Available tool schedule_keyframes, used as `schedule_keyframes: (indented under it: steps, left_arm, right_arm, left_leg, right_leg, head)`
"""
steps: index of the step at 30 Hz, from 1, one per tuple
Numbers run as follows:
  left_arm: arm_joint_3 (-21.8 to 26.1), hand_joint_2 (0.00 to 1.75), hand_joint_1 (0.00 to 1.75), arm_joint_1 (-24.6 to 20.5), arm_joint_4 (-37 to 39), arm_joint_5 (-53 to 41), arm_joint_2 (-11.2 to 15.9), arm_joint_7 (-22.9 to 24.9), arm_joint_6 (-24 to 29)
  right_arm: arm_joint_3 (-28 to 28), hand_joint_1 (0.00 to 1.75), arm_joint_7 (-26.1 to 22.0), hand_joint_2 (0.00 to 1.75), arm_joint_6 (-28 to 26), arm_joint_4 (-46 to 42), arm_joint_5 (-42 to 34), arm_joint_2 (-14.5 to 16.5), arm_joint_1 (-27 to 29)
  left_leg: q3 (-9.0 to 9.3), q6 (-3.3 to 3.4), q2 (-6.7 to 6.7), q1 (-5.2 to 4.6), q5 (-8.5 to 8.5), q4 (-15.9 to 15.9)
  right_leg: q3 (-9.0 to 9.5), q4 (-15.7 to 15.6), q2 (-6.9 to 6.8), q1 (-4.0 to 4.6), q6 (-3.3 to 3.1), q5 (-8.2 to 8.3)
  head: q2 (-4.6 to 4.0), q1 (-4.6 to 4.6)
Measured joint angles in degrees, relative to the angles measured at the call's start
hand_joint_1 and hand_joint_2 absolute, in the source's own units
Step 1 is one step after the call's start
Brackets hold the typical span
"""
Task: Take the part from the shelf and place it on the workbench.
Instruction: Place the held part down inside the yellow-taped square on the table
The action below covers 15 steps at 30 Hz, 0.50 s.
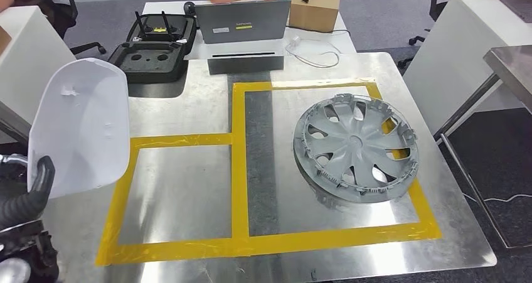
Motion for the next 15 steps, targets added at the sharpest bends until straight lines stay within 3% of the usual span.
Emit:
schedule_keyframes:
  steps: [1, 4, 5, 6, 9, 11, 13, 15]
  left_arm:
    - [0.49, 1.75, 1.75, -0.47, 0.76, 0.17, 0.34, 0.79, -0.11]
    - [1.59, 1.75, 1.75, -2.10, 3.93, 1.58, 1.39, 3.99, -1.38]
    - [1.84, 1.75, 1.75, -2.72, 5.10, 2.06, 1.77, 5.03, -2.04]
    - [2.07, 1.75, 1.75, -3.42, 6.34, 2.38, 2.23, 5.93, -2.74]
    - [2.37, 1.75, 1.75, -5.35, 10.20, 2.09, 3.40, 8.75, -4.77]
    - [2.24, 1.75, 1.75, -6.30, 12.31, 0.79, 3.99, 10.64, -5.43]
    - [1.93, 1.75, 1.75, -7.09, 13.99, -1.03, 4.41, 12.05, -5.63]
    - [1.47, 1.75, 1.75, -7.83, 15.47, -3.44, 4.70, 13.07, -6.51]
  right_arm:
    - [0.05, 0.00, 0.13, 0.00, 0.05, 0.01, 0.13, 0.02, -0.11]
    - [0.28, 0.00, 0.42, 0.00, 0.26, 0.01, 0.48, 0.06, -0.30]
    - [0.38, 0.00, 0.49, 0.00, 0.36, 0.01, 0.59, 0.08, -0.33]
    - [0.48, 0.00, 0.55, 0.00, 0.45, 0.01, 0.69, 0.07, -0.33]
    - [0.57, 0.00, 0.69, 0.00, 0.66, 0.01, 0.87, -0.01, -0.34]
    - [0.58, 0.00, 0.77, 0.00, 0.72, 0.01, 0.97, -0.05, -0.34]
    - [0.59, 0.00, 0.84, 0.00, 0.75, 0.03, 1.20, -0.11, -0.33]
    - [0.61, 0.00, 0.93, 0.00, 0.79, 0.05, 1.48, -0.19, -0.32]
  left_leg:
    - [-0.30, 0.33, 0.10, -0.02, 0.40, 0.82]
    - [-0.75, 3.02, 0.36, -0.08, 2.31, 1.98]
    - [-0.73, 3.43, 0.42, -0.08, 2.30, 1.98]
    - [-0.73, 3.42, 0.47, -0.03, 2.24, 1.98]
    - [-0.26, 2.44, 0.51, 0.22, 1.70, 1.19]
    - [0.73, 0.88, 0.48, 0.56, 0.67, -0.42]
    - [1.58, -0.19, 0.43, 0.79, -0.04, -1.76]
    - [1.82, -0.27, 0.34, 0.73, -0.08, -2.05]
  right_leg:
    - [0.16, -0.02, 0.02, -0.10, 0.18, -0.02]
    - [0.48, 0.13, 0.35, -0.02, 0.66, -0.33]
    - [0.50, 0.09, 0.46, 0.02, 0.61, -0.41]
    - [0.50, 0.11, 0.53, 0.07, 0.54, -0.50]
    - [0.49, 0.17, 0.73, 0.27, 0.31, -0.67]
    - [0.41, 0.23, 0.82, 0.46, 0.19, -0.73]
    - [0.35, 0.24, 0.87, 0.56, 0.05, -0.68]
    - [0.36, 0.21, 0.87, 0.47, -0.07, -0.60]
  head:
    - [0.00, -0.14]
    - [0.01, -0.74]
    - [0.01, -0.88]
    - [0.02, -1.10]
    - [0.02, -1.54]
    - [0.01, -1.71]
    - [0.02, -1.64]
    - [0.02, -1.56]
